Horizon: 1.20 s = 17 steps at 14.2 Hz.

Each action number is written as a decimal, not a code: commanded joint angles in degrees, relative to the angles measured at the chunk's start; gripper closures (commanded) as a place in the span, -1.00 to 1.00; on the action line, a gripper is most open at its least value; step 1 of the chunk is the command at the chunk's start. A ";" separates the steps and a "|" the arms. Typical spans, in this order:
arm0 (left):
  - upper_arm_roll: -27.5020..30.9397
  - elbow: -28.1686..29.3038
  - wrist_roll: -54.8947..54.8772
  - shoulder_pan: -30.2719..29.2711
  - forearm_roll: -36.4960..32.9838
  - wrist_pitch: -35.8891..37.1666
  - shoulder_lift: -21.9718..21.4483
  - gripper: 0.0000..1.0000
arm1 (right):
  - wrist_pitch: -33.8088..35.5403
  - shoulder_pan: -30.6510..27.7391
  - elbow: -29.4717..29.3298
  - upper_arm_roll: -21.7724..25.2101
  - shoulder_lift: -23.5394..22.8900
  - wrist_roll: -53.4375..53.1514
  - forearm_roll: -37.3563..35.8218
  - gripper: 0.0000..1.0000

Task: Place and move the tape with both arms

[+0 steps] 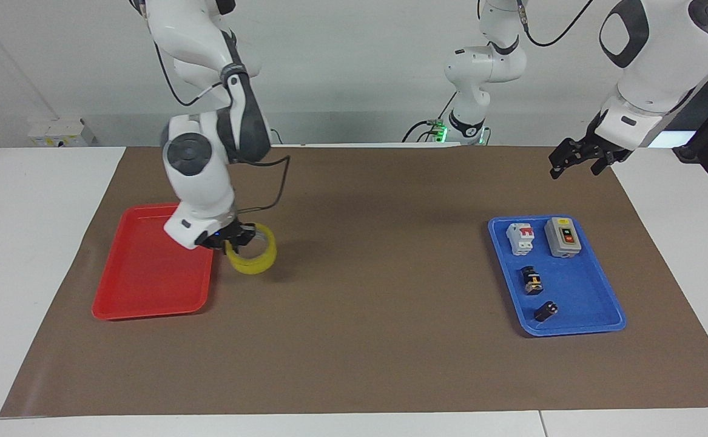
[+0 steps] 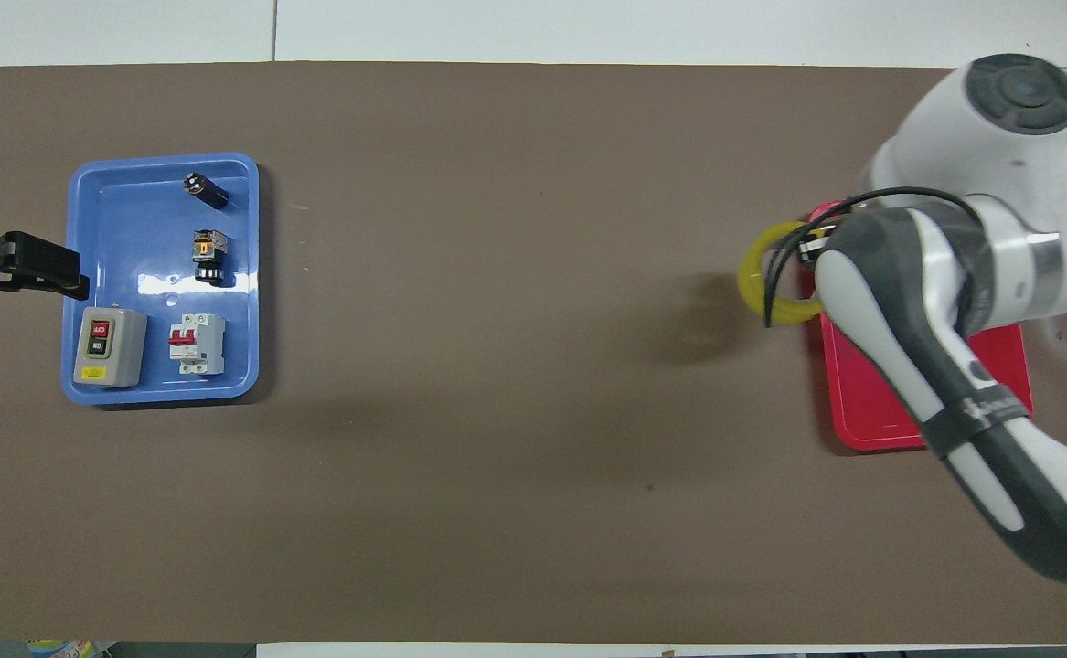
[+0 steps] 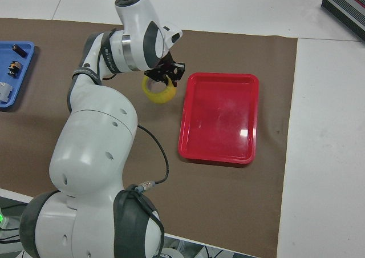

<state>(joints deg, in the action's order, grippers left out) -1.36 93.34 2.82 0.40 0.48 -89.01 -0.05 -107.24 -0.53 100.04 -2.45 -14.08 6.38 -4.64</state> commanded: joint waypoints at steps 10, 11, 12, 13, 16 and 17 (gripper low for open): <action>0.13 1.76 0.08 -0.49 1.19 -0.99 -1.53 -1.00 | -20.71 -16.35 19.83 -1.15 3.18 18.23 -0.02 1.00; 0.13 1.67 0.08 -0.49 1.19 -0.99 -1.45 -1.00 | -22.03 -16.70 20.54 -1.06 3.09 18.32 -0.02 1.00; 0.13 1.67 0.08 -0.49 1.19 -0.99 -1.53 -1.00 | -21.52 -16.87 20.37 -1.06 3.09 18.23 -0.02 0.92; 0.13 1.67 0.08 -0.49 1.19 -0.99 -1.45 -1.00 | -21.08 -16.88 20.02 -1.06 3.09 18.23 -0.02 -0.35; 0.13 1.76 0.08 -0.49 1.19 -0.99 -1.45 -1.00 | -13.48 -15.91 14.60 -1.41 5.36 17.97 -0.02 -1.00; 0.13 1.76 0.08 -0.49 1.19 -0.99 -1.53 -1.00 | -8.04 -15.04 10.82 -1.67 6.16 17.53 0.51 -1.00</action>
<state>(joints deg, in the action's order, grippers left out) -1.28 93.34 2.83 0.31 0.48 -89.01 -0.05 -123.39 -16.00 115.77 -3.07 -10.79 23.20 -4.64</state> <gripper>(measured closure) 0.000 0.392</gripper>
